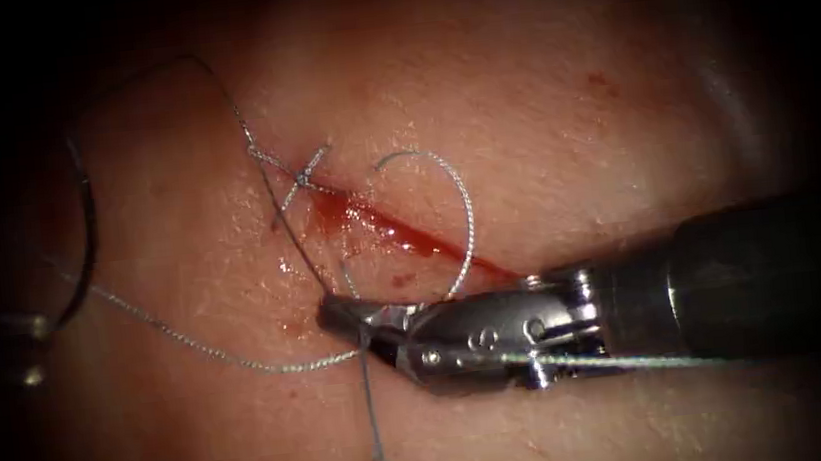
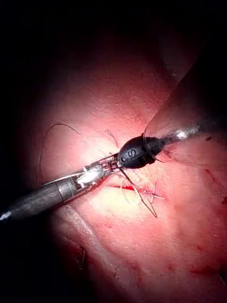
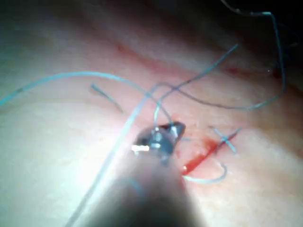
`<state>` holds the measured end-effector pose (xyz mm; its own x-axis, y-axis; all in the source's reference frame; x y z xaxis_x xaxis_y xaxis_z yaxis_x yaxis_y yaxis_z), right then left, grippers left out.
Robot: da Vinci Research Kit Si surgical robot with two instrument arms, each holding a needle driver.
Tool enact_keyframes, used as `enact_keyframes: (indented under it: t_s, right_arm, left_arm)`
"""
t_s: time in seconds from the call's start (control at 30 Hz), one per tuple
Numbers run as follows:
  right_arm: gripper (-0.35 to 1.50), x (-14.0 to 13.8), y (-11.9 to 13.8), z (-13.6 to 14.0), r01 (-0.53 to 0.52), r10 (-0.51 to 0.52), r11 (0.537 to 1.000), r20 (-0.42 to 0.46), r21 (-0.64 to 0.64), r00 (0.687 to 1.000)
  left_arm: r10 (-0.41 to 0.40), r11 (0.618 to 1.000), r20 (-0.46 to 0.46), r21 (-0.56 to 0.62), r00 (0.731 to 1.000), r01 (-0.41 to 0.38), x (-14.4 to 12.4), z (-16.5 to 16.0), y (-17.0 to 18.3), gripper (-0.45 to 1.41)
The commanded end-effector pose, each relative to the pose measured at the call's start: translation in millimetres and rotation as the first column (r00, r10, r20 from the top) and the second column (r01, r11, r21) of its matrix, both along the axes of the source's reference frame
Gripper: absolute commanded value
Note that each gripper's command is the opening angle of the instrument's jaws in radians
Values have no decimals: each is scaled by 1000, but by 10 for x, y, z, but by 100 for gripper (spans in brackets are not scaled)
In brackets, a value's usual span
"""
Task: Wound Closure
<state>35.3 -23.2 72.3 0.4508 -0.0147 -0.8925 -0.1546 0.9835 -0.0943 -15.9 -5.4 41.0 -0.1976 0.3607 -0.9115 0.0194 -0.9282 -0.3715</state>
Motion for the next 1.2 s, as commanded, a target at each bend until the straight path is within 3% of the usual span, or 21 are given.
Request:
enact_keyframes:
  t_s: [0.03, 0.17, 0.4, 0.6, 0.67, 0.7, 0.73, 0.8, 0.9, 1.2]
  right_arm:
    - [-35, 2, -42, -23, 23, -23, 1000, -16, 10, 1000]
    - [-35, 4, -88, -67, 77, -76, 997, -37, 18, 996]
    - [-35, 8, -127, -119, 127, -126, 992, -62, 21, 990]
    - [-35, -4, -152, -152, 249, -243, 967, -106, 47, 964]
    - [-35, -13, -169, -169, 331, -322, 942, -121, 60, 939]
    - [-13, -14, -168, -171, 317, -310, 947, -108, 58, 945]
    - [29, -16, -165, -172, 297, -291, 953, -92, 55, 952]
    - [94, -22, -155, -171, 250, -247, 967, -58, 50, 967]
    - [130, -37, -128, -158, 175, -175, 983, -5, 49, 985]
    - [131, -81, -52, -91, 13, -20, 998, 102, 67, 995]
  left_arm:
    - [1, 1000, 1, 2, 1000, -1, -5, 6, -5, -45]
    - [1, 1000, 1, 2, 1000, -1, -5, 6, -5, -45]
    - [1, 1000, 1, 2, 1000, -1, -5, 6, -5, -45]
    - [3, 1000, 2, 2, 1000, -3, -3, 5, -5, -45]
    - [3, 1000, 3, 2, 1000, -3, -2, 5, -5, -45]
    - [3, 1000, 3, 2, 1000, -3, -3, 5, -5, -45]
    - [3, 1000, 3, 2, 1000, -3, -3, 5, -5, -45]
    - [3, 1000, 3, 2, 1000, -3, -3, 5, -5, -45]
    - [4, 1000, 3, 2, 1000, -4, -2, 5, -5, -45]
    - [16, 1000, 4, 0, 1000, -16, 4, 9, -6, -45]
